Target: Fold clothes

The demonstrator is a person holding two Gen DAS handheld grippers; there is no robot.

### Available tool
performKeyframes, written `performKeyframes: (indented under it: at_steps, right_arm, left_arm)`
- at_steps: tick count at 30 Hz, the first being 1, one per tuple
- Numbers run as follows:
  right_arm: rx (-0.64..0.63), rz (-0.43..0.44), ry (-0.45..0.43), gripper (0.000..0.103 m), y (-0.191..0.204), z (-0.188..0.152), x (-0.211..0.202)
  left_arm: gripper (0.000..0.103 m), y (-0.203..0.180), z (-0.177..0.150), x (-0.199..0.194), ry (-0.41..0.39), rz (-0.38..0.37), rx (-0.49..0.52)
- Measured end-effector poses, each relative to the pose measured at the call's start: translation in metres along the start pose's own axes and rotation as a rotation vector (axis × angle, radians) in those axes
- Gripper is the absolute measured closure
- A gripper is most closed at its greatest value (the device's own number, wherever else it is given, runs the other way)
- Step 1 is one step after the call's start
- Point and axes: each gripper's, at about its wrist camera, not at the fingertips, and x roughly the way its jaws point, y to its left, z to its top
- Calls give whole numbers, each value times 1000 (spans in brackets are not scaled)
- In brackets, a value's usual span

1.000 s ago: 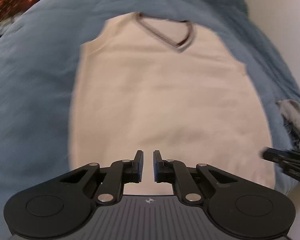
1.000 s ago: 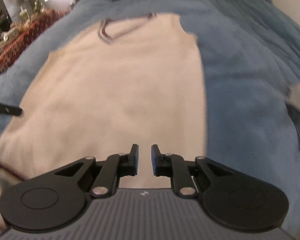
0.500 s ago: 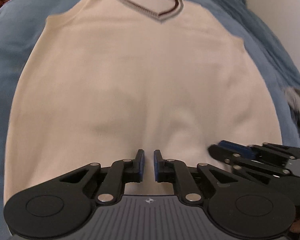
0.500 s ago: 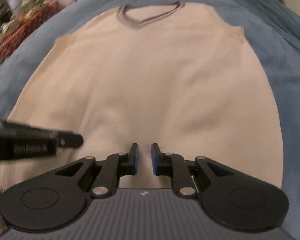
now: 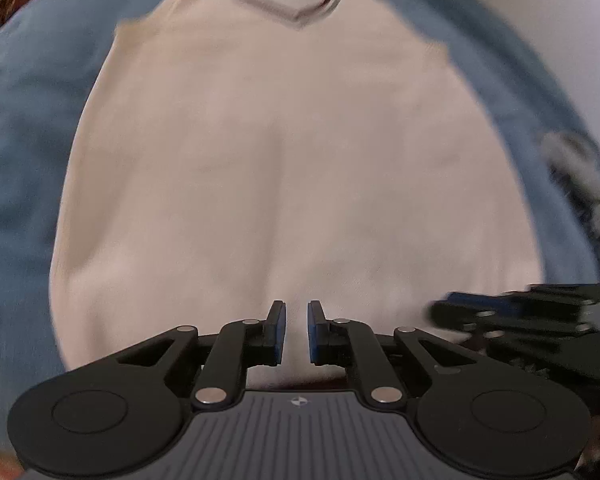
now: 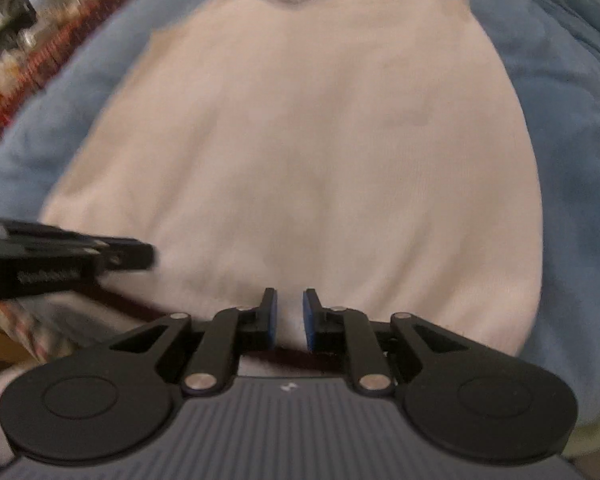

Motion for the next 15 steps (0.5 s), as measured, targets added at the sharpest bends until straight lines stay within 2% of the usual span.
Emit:
performKeyframes:
  at_steps: [3, 5, 8, 12, 15]
  right_arm:
    - [2, 21, -27, 89, 5, 9, -6]
    - [20, 36, 3, 92, 6, 7, 5]
    - [12, 41, 61, 91, 6, -13, 12]
    - [-56, 71, 99, 91, 9, -35, 5]
    - [-47, 98, 125, 93, 1, -37, -10]
  left_arm:
    - [93, -12, 8, 7, -2, -56, 24]
    - [95, -11, 0, 20, 40, -67, 24]
    - [94, 0, -19, 34, 101, -57, 16]
    - [95, 10, -37, 24, 139, -58, 30]
    - [97, 17, -39, 12, 166, -60, 13]
